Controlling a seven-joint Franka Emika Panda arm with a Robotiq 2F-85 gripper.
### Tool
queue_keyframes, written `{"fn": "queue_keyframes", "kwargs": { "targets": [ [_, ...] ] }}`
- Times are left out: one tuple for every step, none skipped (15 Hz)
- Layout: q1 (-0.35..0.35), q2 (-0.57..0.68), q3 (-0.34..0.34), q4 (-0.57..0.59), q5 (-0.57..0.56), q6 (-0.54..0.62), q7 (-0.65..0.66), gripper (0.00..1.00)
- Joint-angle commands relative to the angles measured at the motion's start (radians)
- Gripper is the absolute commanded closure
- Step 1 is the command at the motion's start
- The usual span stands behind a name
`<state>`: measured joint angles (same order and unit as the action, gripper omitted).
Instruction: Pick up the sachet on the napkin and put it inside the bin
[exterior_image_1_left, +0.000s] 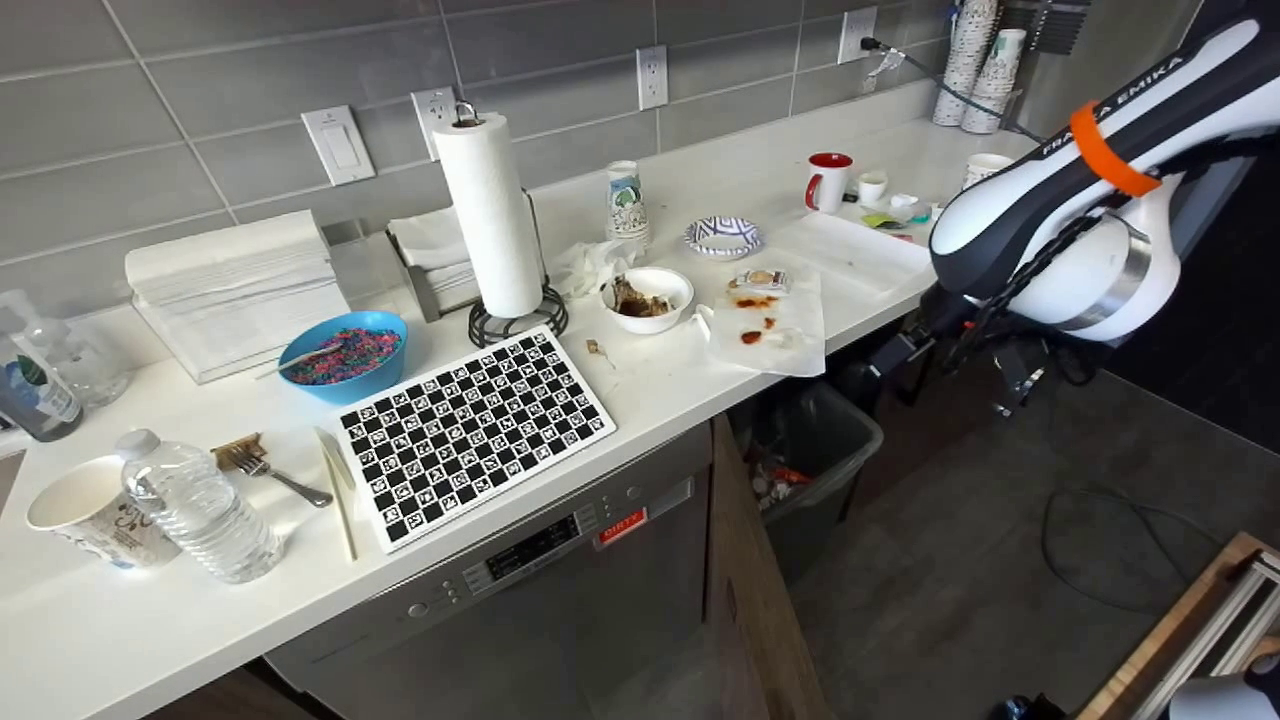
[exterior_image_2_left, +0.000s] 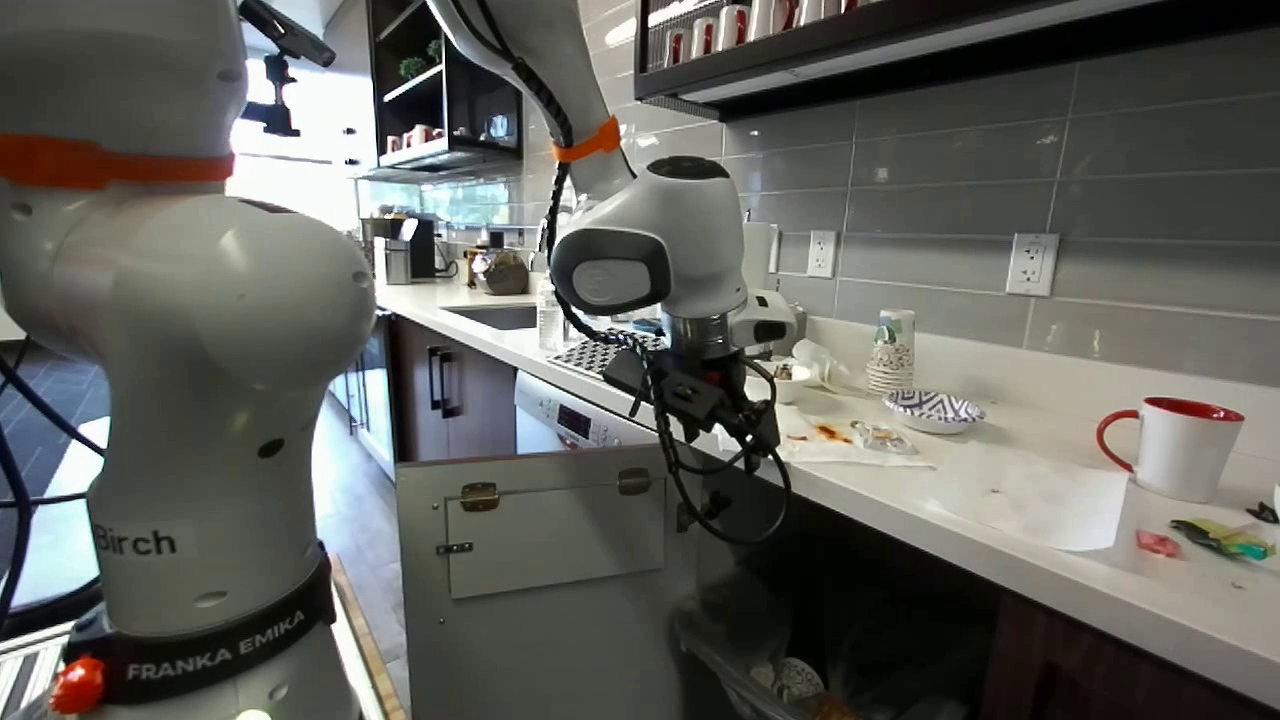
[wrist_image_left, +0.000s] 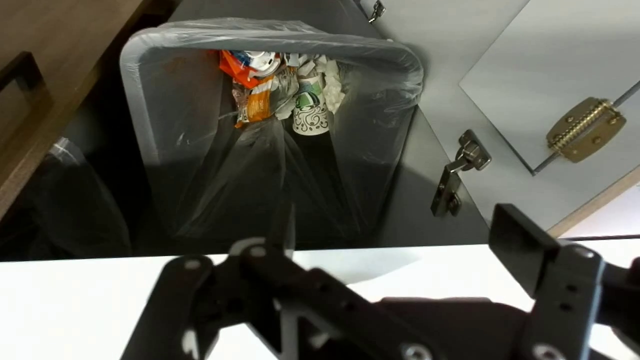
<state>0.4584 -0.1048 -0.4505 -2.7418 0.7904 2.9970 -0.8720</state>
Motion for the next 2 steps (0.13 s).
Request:
{"fn": "queue_keyframes", "kwargs": {
  "targets": [
    [0.000,0.000,0.000,0.000,0.001,0.000,0.000,0.00],
    [0.000,0.000,0.001,0.000,0.002,0.000,0.000,0.00]
  ]
}}
